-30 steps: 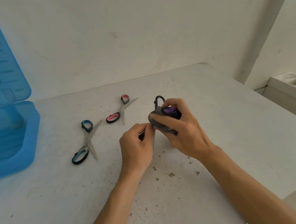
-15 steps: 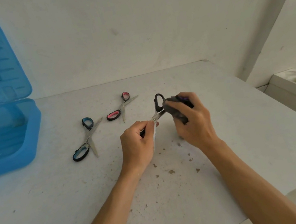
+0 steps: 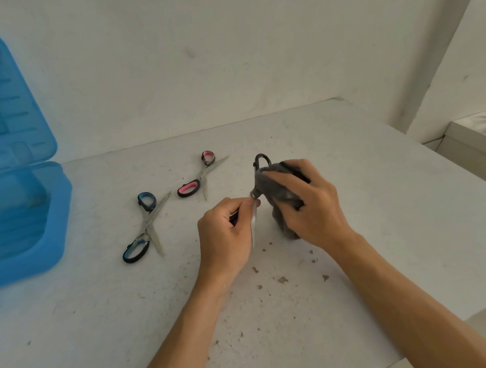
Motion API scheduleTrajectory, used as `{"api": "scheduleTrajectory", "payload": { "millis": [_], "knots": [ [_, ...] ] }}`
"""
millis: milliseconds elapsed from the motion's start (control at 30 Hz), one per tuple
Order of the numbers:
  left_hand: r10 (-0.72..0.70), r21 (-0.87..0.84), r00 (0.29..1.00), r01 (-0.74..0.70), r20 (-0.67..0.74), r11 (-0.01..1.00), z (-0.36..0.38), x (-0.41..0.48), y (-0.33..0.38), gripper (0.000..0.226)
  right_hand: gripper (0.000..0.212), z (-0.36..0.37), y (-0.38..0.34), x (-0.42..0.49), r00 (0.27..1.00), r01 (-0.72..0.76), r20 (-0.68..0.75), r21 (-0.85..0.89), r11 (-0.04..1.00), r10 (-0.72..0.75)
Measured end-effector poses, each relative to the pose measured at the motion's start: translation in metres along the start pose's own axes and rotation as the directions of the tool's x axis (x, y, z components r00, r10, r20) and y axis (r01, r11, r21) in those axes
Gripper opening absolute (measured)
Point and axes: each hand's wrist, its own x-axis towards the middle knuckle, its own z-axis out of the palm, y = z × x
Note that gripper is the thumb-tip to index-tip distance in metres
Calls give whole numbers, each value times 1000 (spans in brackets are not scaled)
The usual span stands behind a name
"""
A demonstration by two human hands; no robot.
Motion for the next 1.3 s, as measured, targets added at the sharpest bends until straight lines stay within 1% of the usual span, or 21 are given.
{"api": "scheduleTrajectory", "payload": {
  "millis": [100, 167, 200, 267, 367, 400, 467, 500, 567, 633, 667, 767, 800, 900, 967, 1067, 1133, 1200, 1233, 1267, 1300],
  "knots": [
    [-2, 21, 1000, 2, 4, 1000, 2, 2, 1, 22, 37, -2, 3, 3, 978, -195, -66, 37, 980, 197],
    [6, 30, 1000, -6, 5, 1000, 3, 3, 1, 22, 35, -8, 3, 5, 943, -308, -78, 165, 937, 323],
    [12, 33, 1000, -12, 4, 999, 3, 3, 1, 22, 33, -10, 4, 5, 931, -333, -75, 224, 916, 357],
    [48, 51, 999, -48, 11, 998, 3, 2, 1, 21, 30, -11, 2, 6, 937, -310, -80, 250, 917, 339],
    [126, 105, 991, -129, 32, 986, 5, -2, 3, 22, 31, -4, -1, 5, 964, -238, -79, 170, 956, 254],
    [144, 119, 989, -148, 37, 982, 6, -3, 3, 23, 30, -3, 2, 7, 955, -264, -98, 160, 951, 281],
    [171, 138, 984, -177, 51, 975, 7, -3, 3, 23, 28, -5, 9, 11, 906, -368, -149, 183, 912, 396],
    [174, 144, 983, -181, 61, 973, 8, -3, 3, 23, 27, -6, 11, 11, 897, -384, -163, 176, 907, 411],
    [157, 147, 986, -165, 64, 975, 9, -3, 3, 21, 28, -3, 7, 6, 932, -324, -138, 102, 941, 336],
    [146, 151, 988, -153, 56, 977, 7, -3, 1, 20, 28, 2, 3, 0, 972, -215, -89, 41, 976, 217],
    [153, 156, 986, -160, 59, 975, 5, -3, 0, 21, 28, 2, 6, 2, 973, -210, -88, 36, 977, 213],
    [181, 144, 980, -192, 85, 971, 2, -2, 1, 22, 28, -2, 21, 12, 918, -355, -166, 67, 933, 361],
    [178, 144, 980, -190, 89, 971, 2, -2, 2, 21, 28, -2, 21, 12, 916, -357, -174, 57, 933, 361],
    [164, 160, 983, -176, 86, 971, 3, -2, 1, 20, 30, 0, 9, 1, 974, -202, -100, 21, 979, 203],
    [181, 178, 979, -194, 89, 965, 1, -2, -1, 21, 30, 1, 9, 1, 982, -169, -85, 32, 985, 171],
    [213, 178, 971, -231, 112, 957, 0, -4, 1, 20, 27, -4, 22, 13, 932, -319, -177, 22, 948, 317],
    [163, 118, 981, -175, 104, 978, 2, -4, 4, 20, 24, -12, 27, 16, 854, -452, -240, 97, 887, 462],
    [88, 31, 990, -92, 109, 995, 4, -3, 6, 22, 17, -23, 30, 15, 742, -555, -257, 283, 782, 619],
    [60, 1, 991, -61, 117, 998, 3, -3, 6, 24, 14, -29, 29, 15, 693, -567, -242, 398, 721, 679],
    [42, -18, 992, -40, 122, 999, 2, -3, 6, 24, 11, -33, 28, 16, 660, -555, -223, 499, 665, 718],
    [30, -29, 992, -27, 125, 999, 2, -3, 6, 24, 11, -37, 27, 17, 647, -531, -214, 562, 634, 732]
  ]
}}
